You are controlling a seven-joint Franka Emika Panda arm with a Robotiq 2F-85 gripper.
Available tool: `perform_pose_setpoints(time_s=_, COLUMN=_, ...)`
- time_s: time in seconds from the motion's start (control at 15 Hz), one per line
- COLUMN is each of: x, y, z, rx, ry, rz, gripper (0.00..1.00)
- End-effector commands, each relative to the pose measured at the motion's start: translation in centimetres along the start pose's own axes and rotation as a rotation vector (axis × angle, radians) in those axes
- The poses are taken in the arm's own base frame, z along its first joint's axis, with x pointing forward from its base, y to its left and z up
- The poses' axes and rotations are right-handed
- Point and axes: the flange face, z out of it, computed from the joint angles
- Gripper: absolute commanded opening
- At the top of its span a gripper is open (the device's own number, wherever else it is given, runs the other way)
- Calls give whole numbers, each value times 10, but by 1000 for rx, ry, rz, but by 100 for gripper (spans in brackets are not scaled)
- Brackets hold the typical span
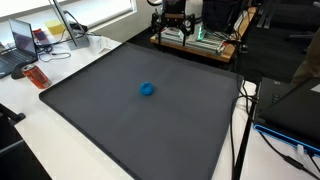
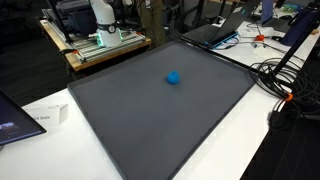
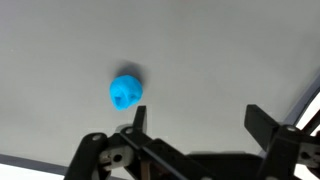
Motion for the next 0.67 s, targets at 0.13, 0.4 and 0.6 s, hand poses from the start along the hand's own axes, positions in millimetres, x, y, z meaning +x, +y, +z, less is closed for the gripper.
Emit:
perform_pose_setpoints(time_s=0.13, x=-20, y=27, z=-4, rx=-20, ry=125, rz=89, gripper=100)
perform_pose_setpoints(time_s=0.4, x=-17, y=40, z=-4, rx=-24, ry=187, rz=143, gripper=100)
perform_pose_setpoints(time_s=0.6, x=-14, y=50, z=-6, rx=-26, ry=224, rz=187, gripper=100)
